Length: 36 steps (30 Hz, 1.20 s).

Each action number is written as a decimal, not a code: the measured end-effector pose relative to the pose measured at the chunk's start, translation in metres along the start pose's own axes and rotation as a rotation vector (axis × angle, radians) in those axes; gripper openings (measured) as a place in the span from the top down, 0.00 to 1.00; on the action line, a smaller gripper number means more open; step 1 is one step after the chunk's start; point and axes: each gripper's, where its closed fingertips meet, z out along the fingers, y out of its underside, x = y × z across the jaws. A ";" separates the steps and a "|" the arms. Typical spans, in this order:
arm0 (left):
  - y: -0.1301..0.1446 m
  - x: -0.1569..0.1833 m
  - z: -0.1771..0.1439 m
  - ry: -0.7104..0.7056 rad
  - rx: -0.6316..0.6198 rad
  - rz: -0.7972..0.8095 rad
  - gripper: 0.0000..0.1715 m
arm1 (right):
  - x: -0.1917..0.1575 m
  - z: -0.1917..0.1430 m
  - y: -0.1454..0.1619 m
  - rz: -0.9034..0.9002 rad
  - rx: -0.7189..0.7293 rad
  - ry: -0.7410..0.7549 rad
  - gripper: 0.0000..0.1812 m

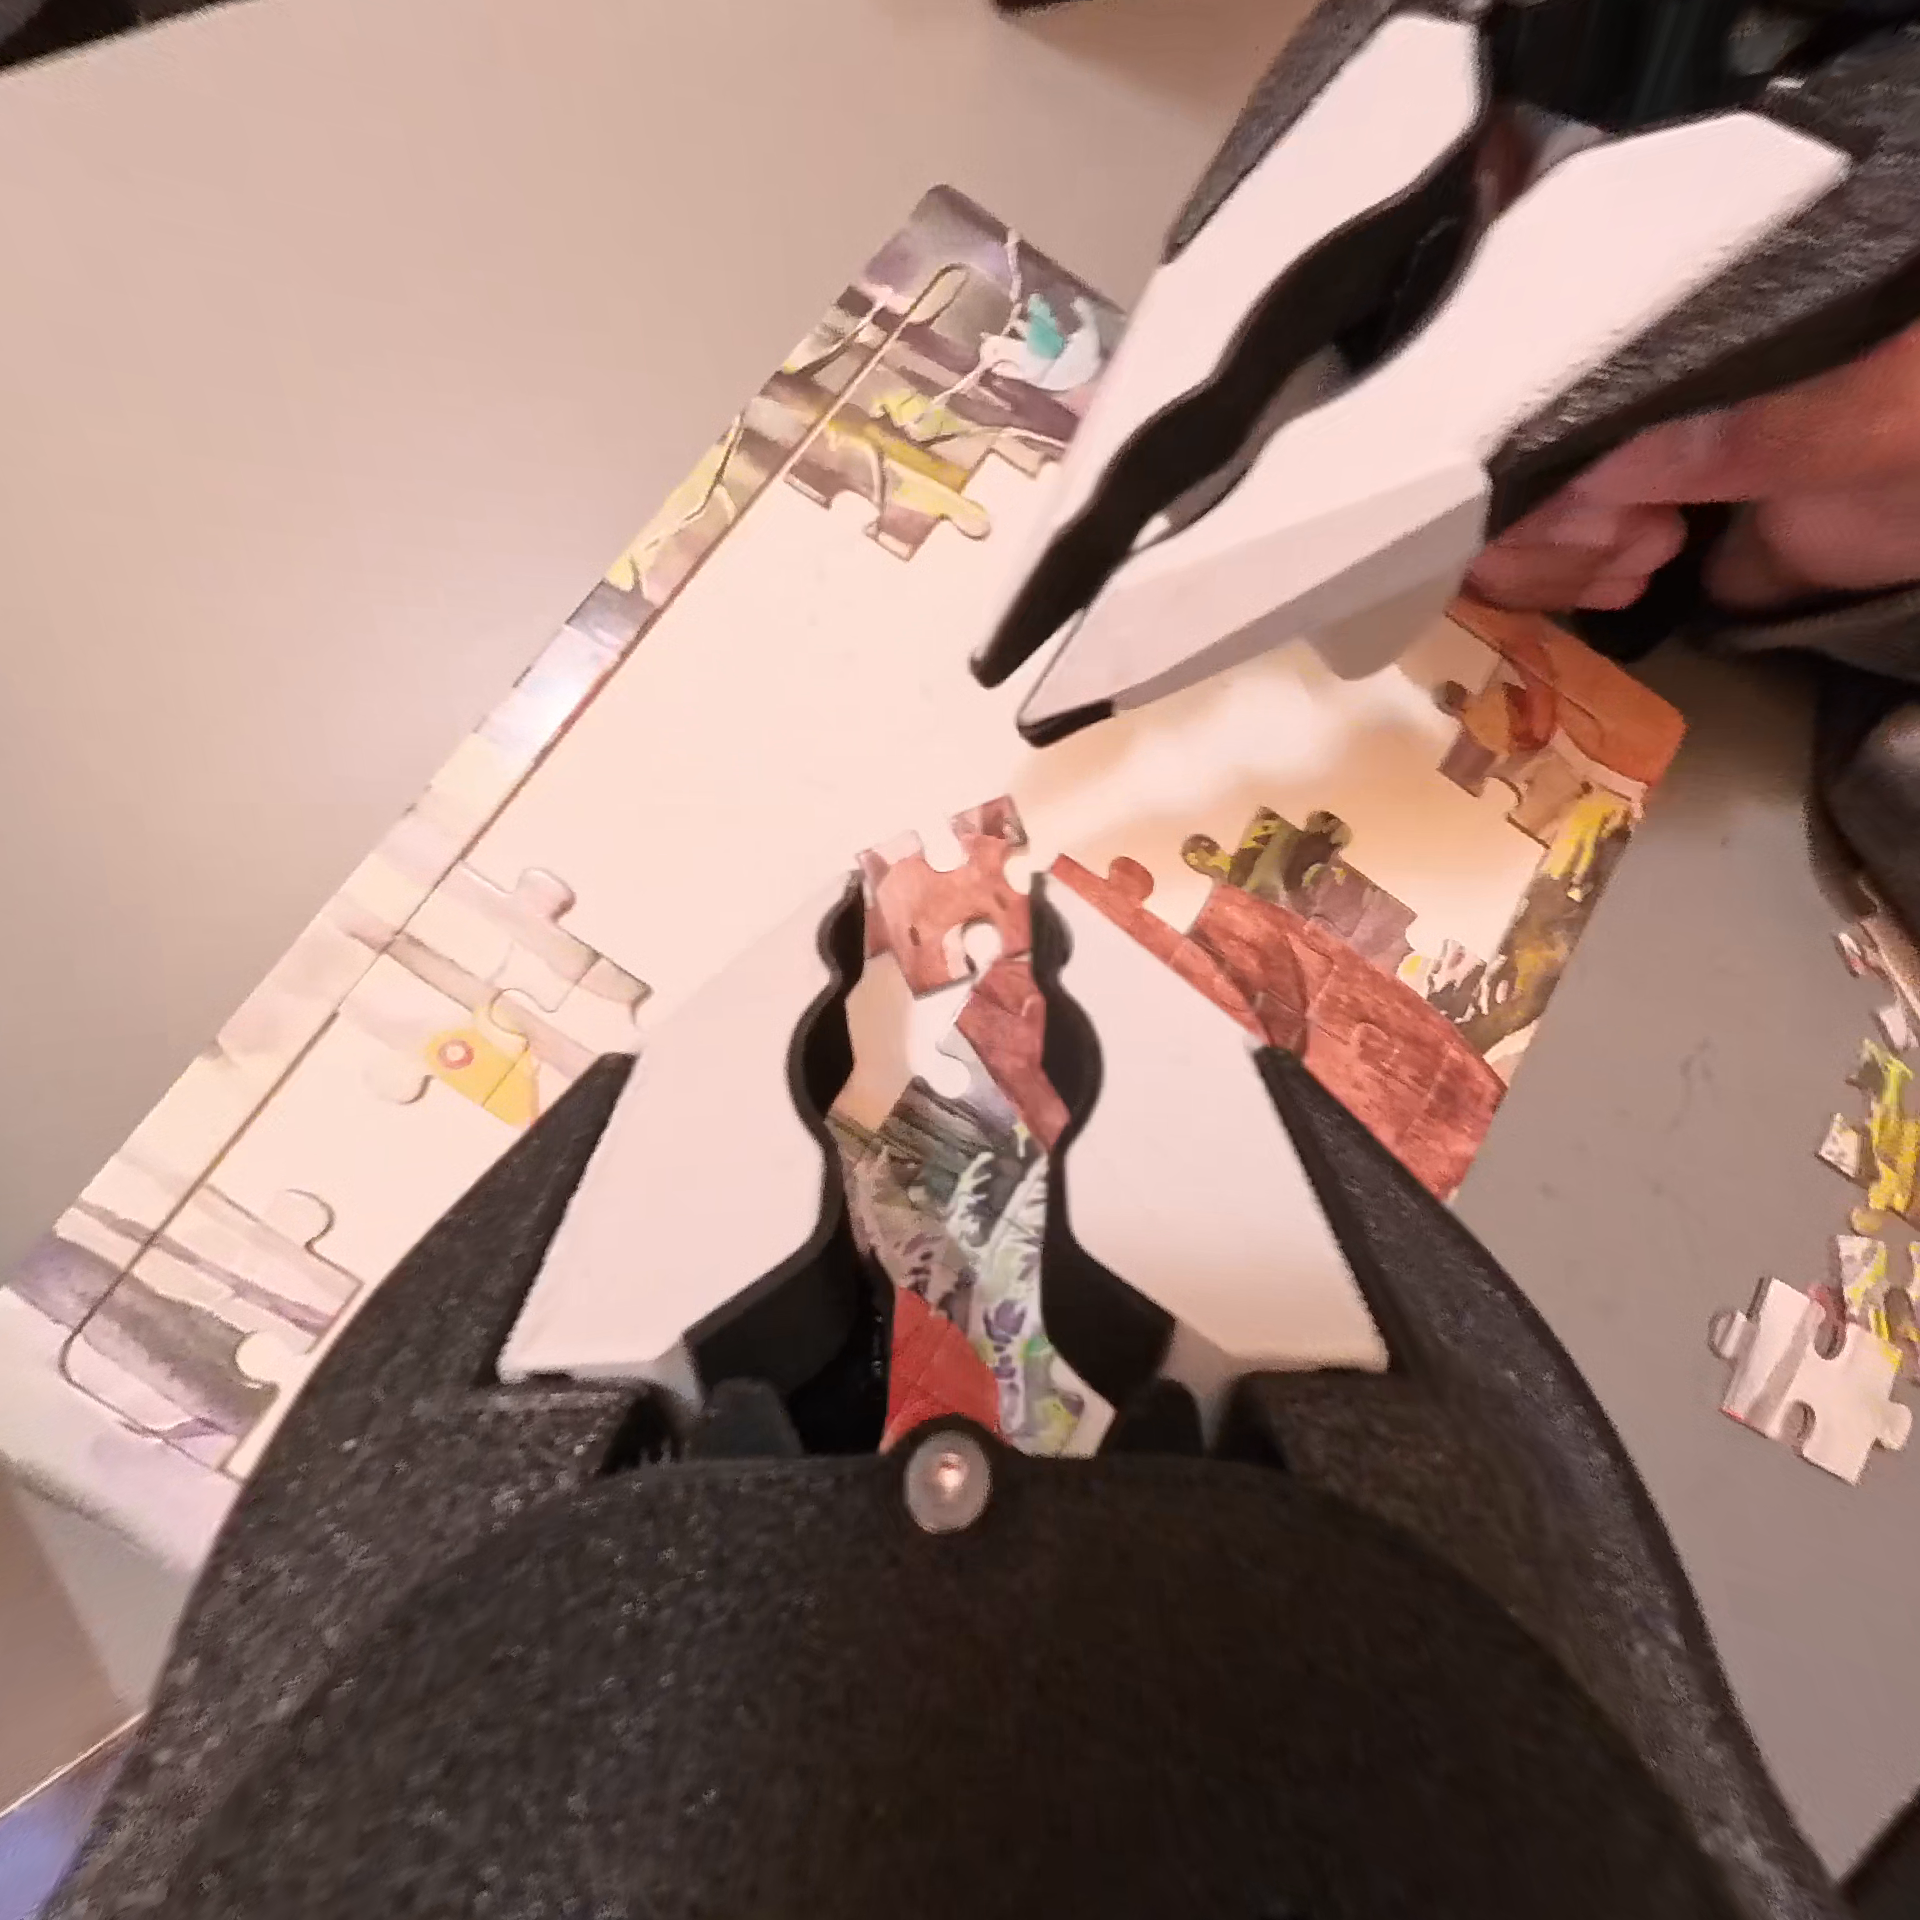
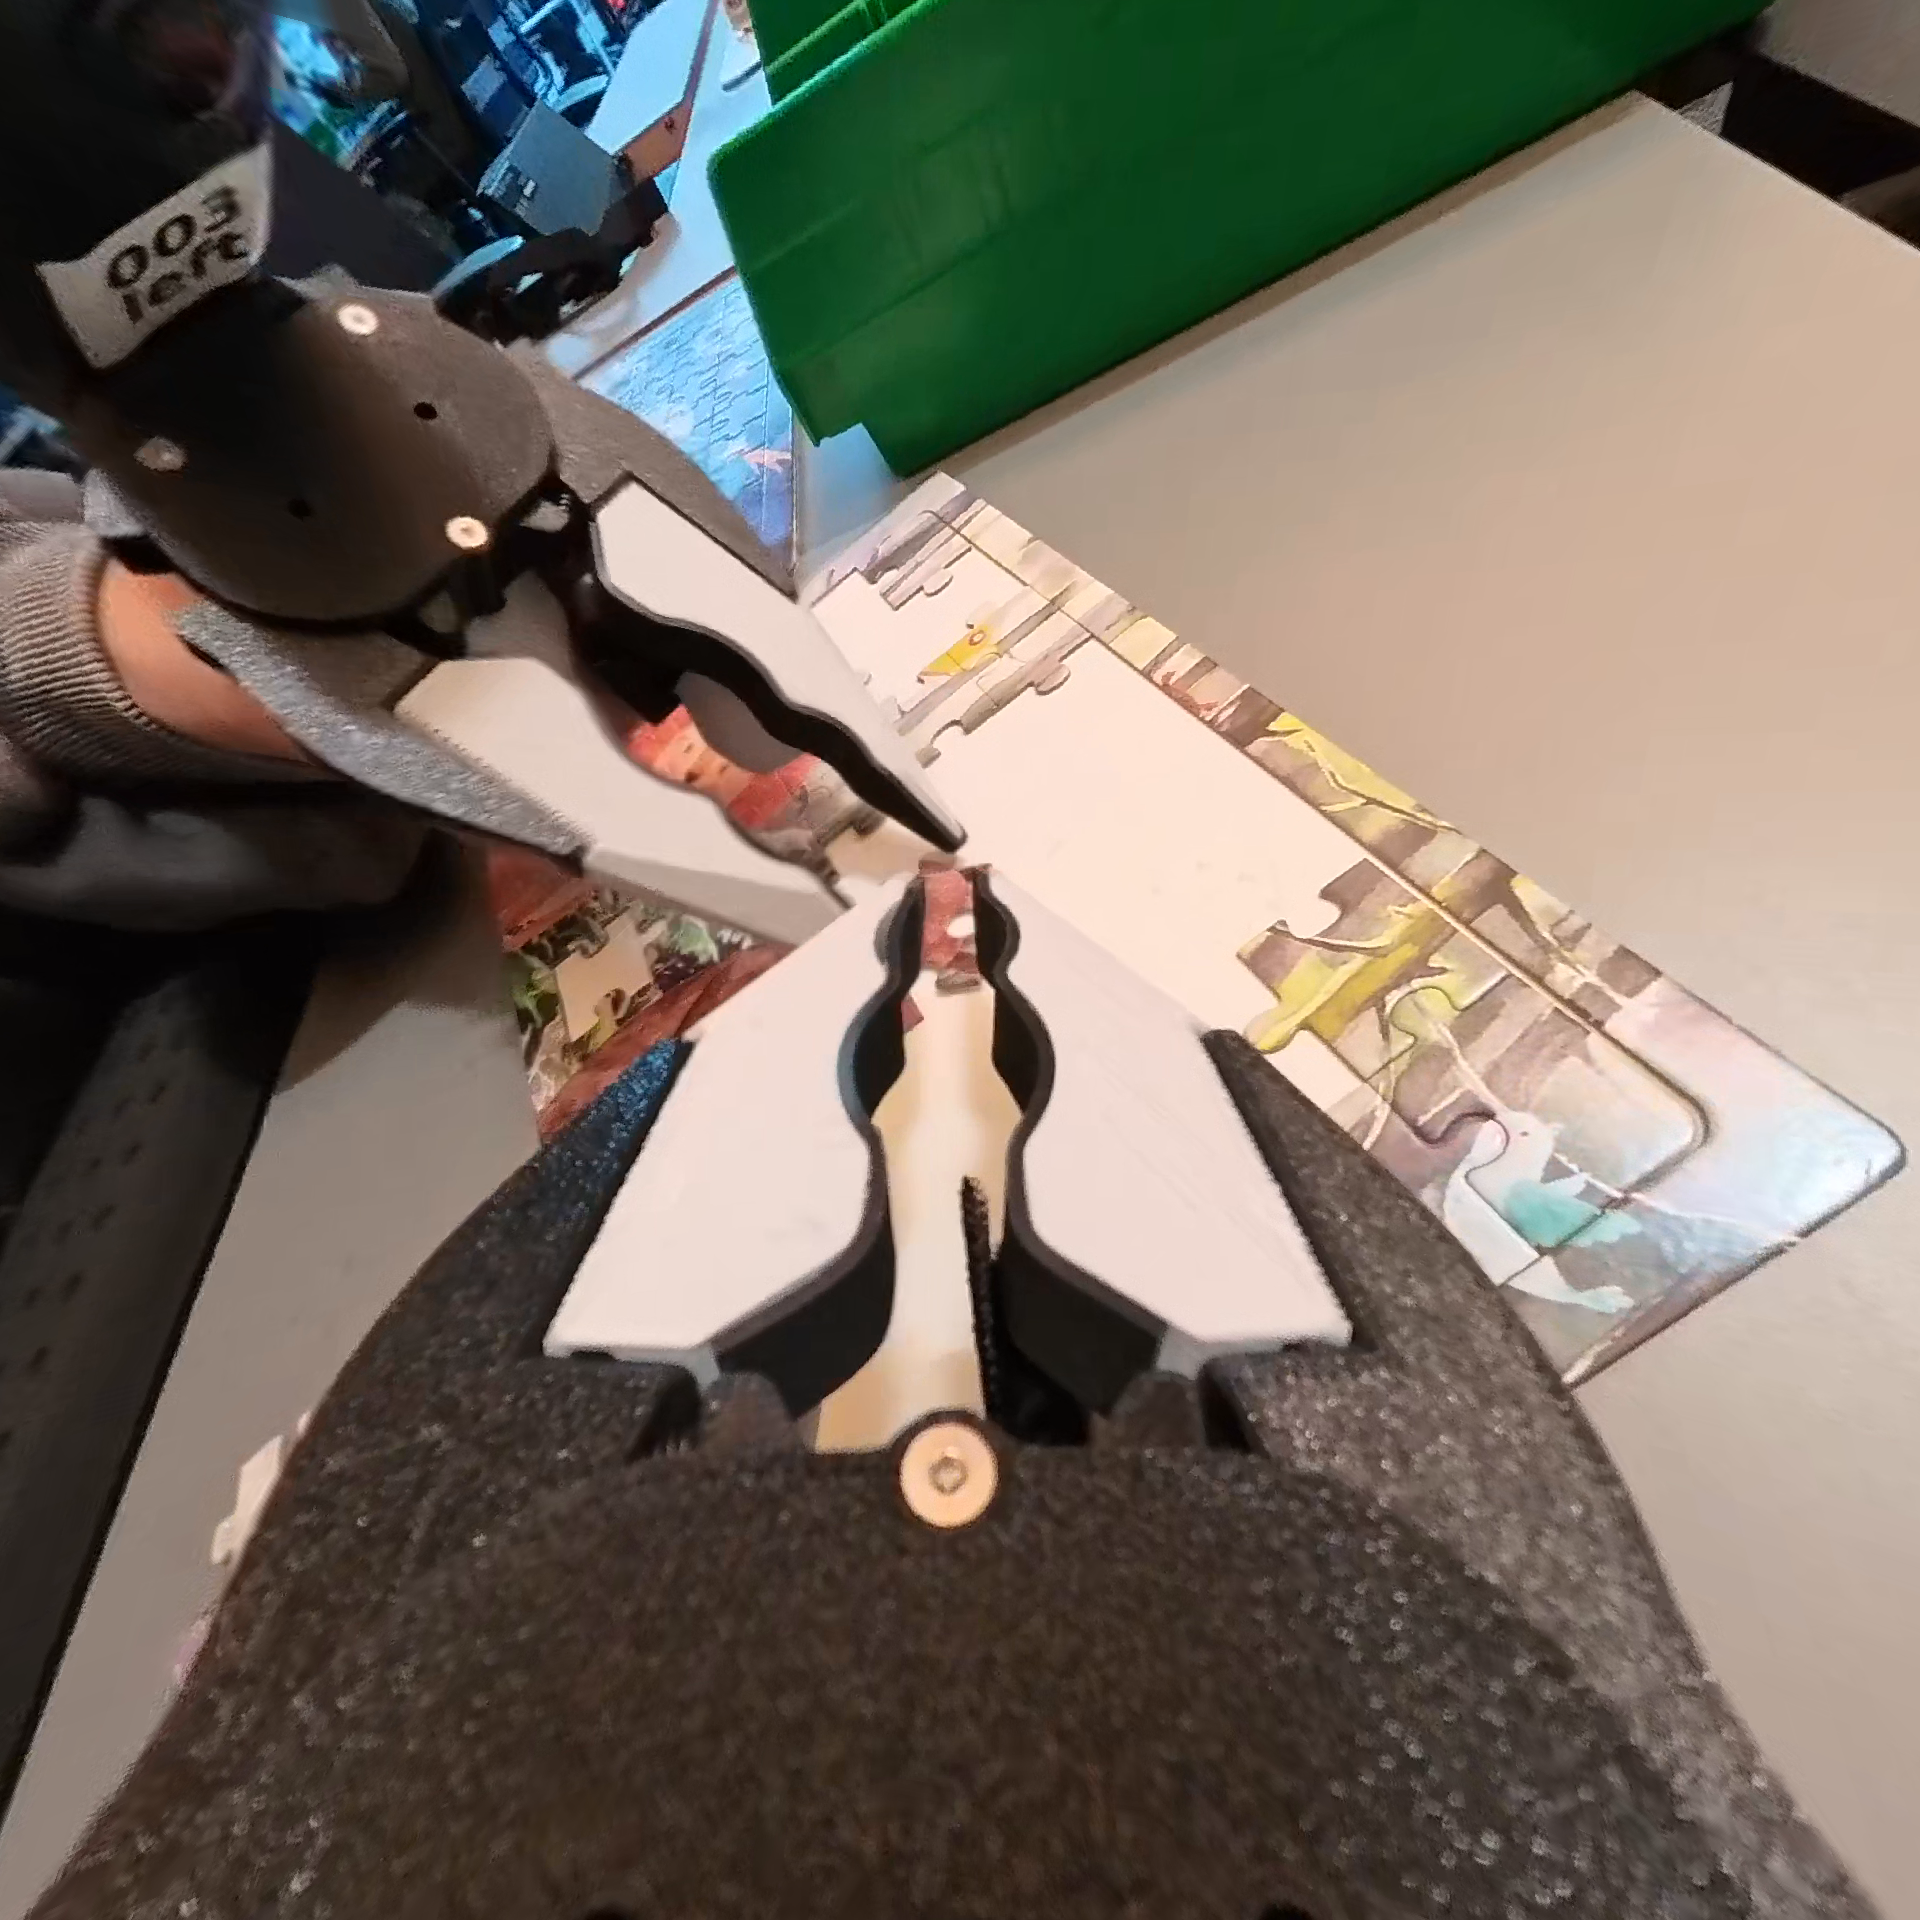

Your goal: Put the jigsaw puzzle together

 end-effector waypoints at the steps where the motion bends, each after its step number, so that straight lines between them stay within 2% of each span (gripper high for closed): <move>1: -0.001 0.003 -0.002 0.004 0.006 0.024 0.78 | 0.000 0.000 0.000 0.003 0.001 -0.004 0.95; 4: 0.001 0.007 -0.005 0.036 0.002 0.090 0.71 | -0.001 0.000 0.000 -0.005 0.001 -0.003 0.95; 9: 0.007 0.006 -0.002 0.129 -0.019 0.159 0.71 | -0.002 -0.001 -0.001 -0.004 0.006 -0.010 0.95; 12: 0.008 0.004 0.000 0.150 0.029 0.202 0.77 | -0.002 -0.003 -0.005 0.013 0.037 -0.021 0.93; 14: 0.006 -0.002 0.000 0.140 0.069 0.149 0.84 | 0.001 -0.009 -0.012 0.043 0.091 -0.030 0.90; 18: 0.005 -0.001 0.002 0.061 0.078 0.109 0.84 | 0.006 -0.019 -0.023 0.079 0.180 -0.030 0.85; 23: 0.005 0.004 0.004 -0.069 0.075 0.004 0.83 | 0.004 -0.014 -0.019 0.066 0.142 -0.029 0.85; 27: 0.005 0.004 0.003 -0.100 0.064 -0.022 0.84 | 0.003 -0.013 -0.017 0.061 0.132 -0.029 0.85; 30: 0.006 -0.001 0.001 -0.137 0.048 -0.014 0.78 | 0.003 -0.013 -0.018 0.063 0.135 -0.031 0.85; 33: 0.003 -0.002 -0.004 -0.158 0.048 0.018 0.80 | 0.003 -0.013 -0.017 0.062 0.132 -0.031 0.85; 36: -0.001 0.000 -0.003 -0.144 0.049 0.049 0.86 | 0.003 -0.013 -0.017 0.064 0.133 -0.032 0.85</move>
